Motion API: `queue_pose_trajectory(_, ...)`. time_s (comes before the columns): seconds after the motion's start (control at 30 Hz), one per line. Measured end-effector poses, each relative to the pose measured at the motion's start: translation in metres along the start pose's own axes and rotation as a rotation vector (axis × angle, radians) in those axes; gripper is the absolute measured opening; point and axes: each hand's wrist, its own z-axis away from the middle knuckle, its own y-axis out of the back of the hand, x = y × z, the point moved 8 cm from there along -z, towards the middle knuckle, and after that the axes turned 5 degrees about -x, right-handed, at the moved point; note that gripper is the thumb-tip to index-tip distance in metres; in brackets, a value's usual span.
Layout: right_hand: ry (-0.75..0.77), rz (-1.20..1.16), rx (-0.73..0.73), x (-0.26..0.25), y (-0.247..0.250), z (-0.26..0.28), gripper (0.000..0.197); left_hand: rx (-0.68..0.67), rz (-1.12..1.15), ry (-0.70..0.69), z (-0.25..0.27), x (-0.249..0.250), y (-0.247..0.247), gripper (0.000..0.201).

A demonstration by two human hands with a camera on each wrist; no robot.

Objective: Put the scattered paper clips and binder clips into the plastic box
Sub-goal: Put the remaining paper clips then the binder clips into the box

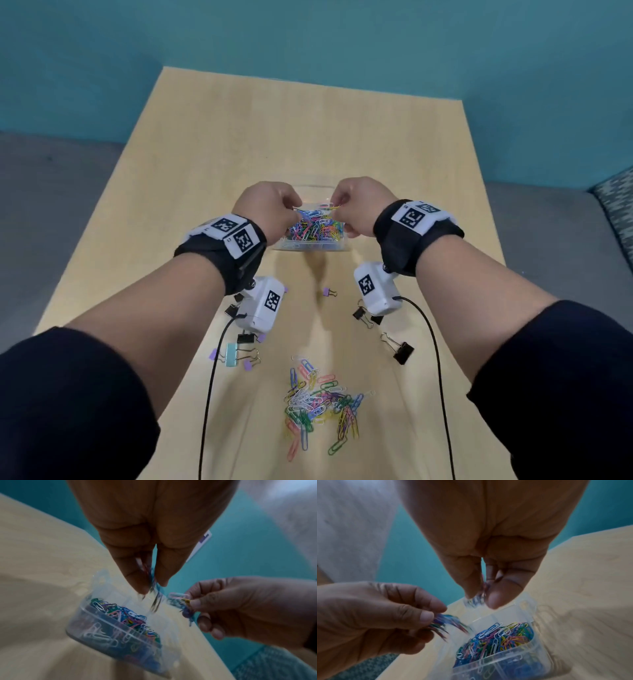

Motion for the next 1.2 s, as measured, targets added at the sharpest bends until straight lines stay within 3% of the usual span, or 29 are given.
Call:
queue_pose_trajectory(0.1, -0.005, 0.104, 0.041, 0.005, 0.005, 0.002, 0.027, 0.026, -0.058, -0.011, 0.002, -0.007, 0.008, 0.027)
queue_pose_trajectory(0.17, 0.055, 0.076, 0.112, 0.010, 0.008, 0.024, 0.018, 0.084, 0.011, -0.038, 0.022, -0.014, 0.019, 0.021)
queue_pose_trajectory(0.23, 0.098, 0.041, 0.048, 0.022, -0.013, 0.062, 0.009, 0.047, 0.069, -0.037, 0.056, -0.028, 0.013, 0.012)
queue_pose_trajectory(0.27, 0.096, 0.047, -0.045, 0.033, -0.034, 0.085, 0.008, -0.034, 0.084, -0.024, 0.078, -0.038, 0.000, 0.010)
queue_pose_trajectory(0.43, 0.057, 0.059, -0.608, 0.077, -0.147, 0.200, 0.015, -0.711, 0.139, 0.044, 0.204, -0.081, -0.114, 0.017)
queue_pose_trajectory(0.5, 0.039, 0.059, -0.748, 0.080, -0.180, 0.226, 0.014, -0.786, 0.093, 0.004, 0.231, -0.094, -0.144, 0.017)
queue_pose_trajectory(0.6, 0.057, 0.091, -0.741, 0.072, -0.205, 0.229, 0.020, -0.633, 0.130, 0.022, 0.235, -0.105, -0.160, 0.024)
queue_pose_trajectory(0.77, -0.078, -0.321, -0.385, 0.079, -0.190, 0.200, 0.020, -0.263, 0.371, 0.134, 0.215, -0.108, -0.141, 0.028)
queue_pose_trajectory(0.83, -0.129, -0.429, -0.210, 0.091, -0.174, 0.201, 0.016, -0.145, 0.228, 0.040, 0.209, -0.104, -0.123, 0.022)
queue_pose_trajectory(0.9, -0.112, -0.252, -0.046, 0.102, -0.154, 0.211, 0.021, -0.058, 0.004, -0.093, 0.208, -0.097, -0.109, 0.023)
queue_pose_trajectory(0.97, -0.068, 0.097, 0.020, 0.105, -0.147, 0.224, 0.038, -0.077, -0.213, -0.172, 0.209, -0.092, -0.113, 0.042)
queue_pose_trajectory(1.07, -0.046, 0.347, -0.071, 0.104, -0.170, 0.234, 0.073, -0.197, -0.448, -0.256, 0.210, -0.084, -0.139, 0.069)
queue_pose_trajectory(1.2, 0.016, 0.442, -0.042, 0.091, -0.191, 0.219, 0.078, -0.215, -0.640, -0.238, 0.206, -0.082, -0.160, 0.078)
